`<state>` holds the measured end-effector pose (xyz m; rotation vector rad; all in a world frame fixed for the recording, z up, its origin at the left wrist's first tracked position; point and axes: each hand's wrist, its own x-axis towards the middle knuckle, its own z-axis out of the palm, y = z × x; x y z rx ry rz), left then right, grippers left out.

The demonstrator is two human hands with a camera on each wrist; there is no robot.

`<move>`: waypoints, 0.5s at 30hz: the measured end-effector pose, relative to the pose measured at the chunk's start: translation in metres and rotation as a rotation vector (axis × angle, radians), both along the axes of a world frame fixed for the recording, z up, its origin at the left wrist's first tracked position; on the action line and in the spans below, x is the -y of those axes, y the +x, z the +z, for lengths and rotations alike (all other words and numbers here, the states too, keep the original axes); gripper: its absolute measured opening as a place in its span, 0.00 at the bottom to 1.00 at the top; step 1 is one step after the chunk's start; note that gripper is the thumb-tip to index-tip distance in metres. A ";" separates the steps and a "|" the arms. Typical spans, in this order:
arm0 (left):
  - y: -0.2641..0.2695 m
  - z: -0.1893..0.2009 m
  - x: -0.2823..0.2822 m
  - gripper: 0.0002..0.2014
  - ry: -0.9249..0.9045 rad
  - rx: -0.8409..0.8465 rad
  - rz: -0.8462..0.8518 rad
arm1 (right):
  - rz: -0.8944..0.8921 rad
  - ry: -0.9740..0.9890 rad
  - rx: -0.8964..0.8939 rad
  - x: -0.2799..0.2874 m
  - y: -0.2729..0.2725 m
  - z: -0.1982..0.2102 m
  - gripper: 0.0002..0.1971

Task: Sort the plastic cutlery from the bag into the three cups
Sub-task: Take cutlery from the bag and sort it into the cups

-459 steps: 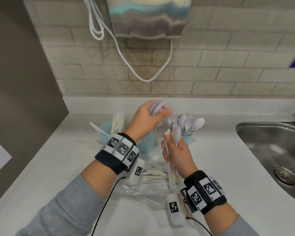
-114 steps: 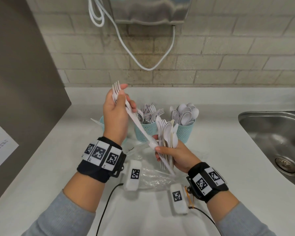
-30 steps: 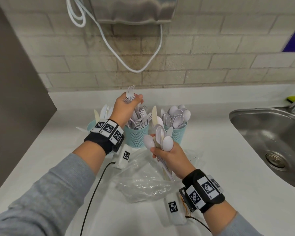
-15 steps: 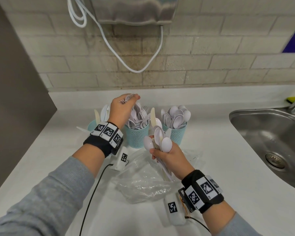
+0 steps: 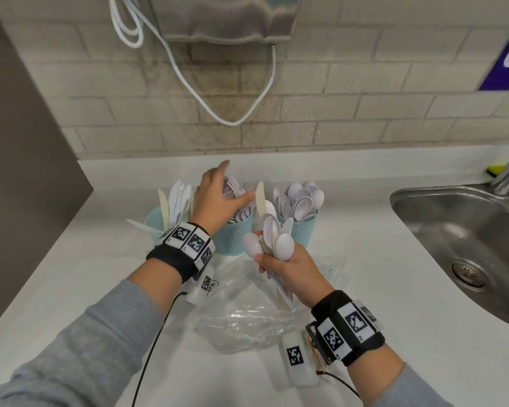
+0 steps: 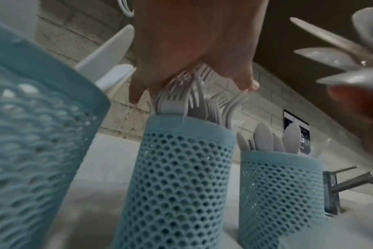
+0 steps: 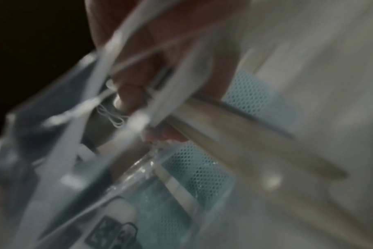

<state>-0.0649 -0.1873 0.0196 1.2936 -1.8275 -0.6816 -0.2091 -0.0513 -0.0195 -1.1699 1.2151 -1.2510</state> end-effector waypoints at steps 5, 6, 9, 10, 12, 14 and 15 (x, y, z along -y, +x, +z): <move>-0.006 0.024 -0.003 0.32 -0.222 0.118 -0.031 | 0.036 -0.019 0.055 -0.002 -0.002 0.006 0.15; -0.007 0.023 -0.001 0.26 -0.197 0.259 -0.056 | 0.042 -0.024 0.073 -0.002 -0.002 0.006 0.15; -0.008 0.018 0.001 0.22 -0.108 0.580 -0.103 | 0.051 -0.009 0.161 -0.002 -0.001 0.008 0.16; -0.008 0.019 0.001 0.22 -0.098 0.607 -0.111 | 0.057 -0.013 0.181 -0.003 -0.001 0.009 0.17; -0.007 0.024 0.001 0.24 -0.060 0.627 -0.132 | 0.070 -0.040 0.205 -0.003 -0.002 0.011 0.17; -0.005 0.029 -0.003 0.24 -0.009 0.580 -0.143 | 0.082 -0.059 0.231 -0.003 -0.003 0.012 0.18; -0.004 0.031 -0.005 0.24 -0.016 0.514 -0.133 | 0.090 -0.061 0.242 -0.003 -0.003 0.013 0.18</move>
